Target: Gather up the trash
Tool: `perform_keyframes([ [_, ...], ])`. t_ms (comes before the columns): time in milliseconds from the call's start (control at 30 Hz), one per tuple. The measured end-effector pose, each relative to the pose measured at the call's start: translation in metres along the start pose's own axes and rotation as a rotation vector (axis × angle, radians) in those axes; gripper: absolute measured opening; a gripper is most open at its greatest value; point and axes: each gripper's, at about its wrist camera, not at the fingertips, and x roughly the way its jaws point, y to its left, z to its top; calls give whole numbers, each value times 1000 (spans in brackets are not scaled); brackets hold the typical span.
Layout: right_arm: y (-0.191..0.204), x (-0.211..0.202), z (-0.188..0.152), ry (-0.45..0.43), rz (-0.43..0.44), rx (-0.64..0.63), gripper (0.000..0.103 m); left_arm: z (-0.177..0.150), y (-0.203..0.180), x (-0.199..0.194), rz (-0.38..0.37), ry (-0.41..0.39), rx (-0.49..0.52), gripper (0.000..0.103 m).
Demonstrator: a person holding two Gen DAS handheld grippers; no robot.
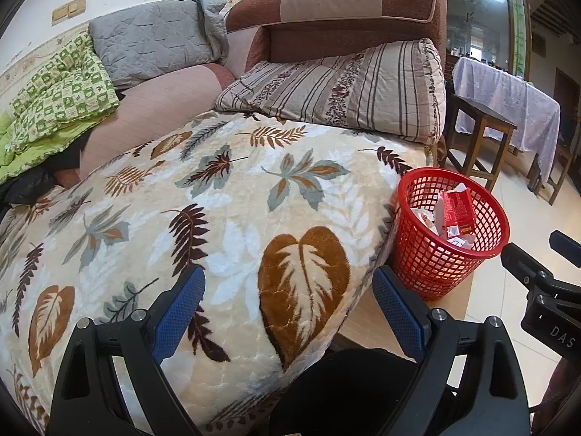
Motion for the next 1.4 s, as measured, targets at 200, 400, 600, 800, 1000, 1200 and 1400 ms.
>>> perform_keyframes([
  [200, 0, -1, 0, 2, 1, 1, 94, 0, 1, 1, 26, 5, -3, 93],
  [400, 2, 12, 2, 7, 14, -3, 95, 1, 4, 2, 47, 7, -2, 93],
  [600, 29, 50, 29, 30, 50, -98, 95, 11, 43, 9, 93, 23, -83, 93],
  [800, 96, 97, 72, 6, 108, -257, 96, 14, 137, 21, 242, 29, -272, 93],
  [1000, 185, 138, 99, 52, 230, -322, 96, -7, 215, 46, 386, 103, -444, 93],
  [1200, 287, 166, 95, 134, 338, -377, 96, -16, 241, 61, 446, 150, -517, 93],
  [1400, 336, 204, 83, 205, 377, -357, 96, -24, 250, 81, 477, 223, -546, 93],
])
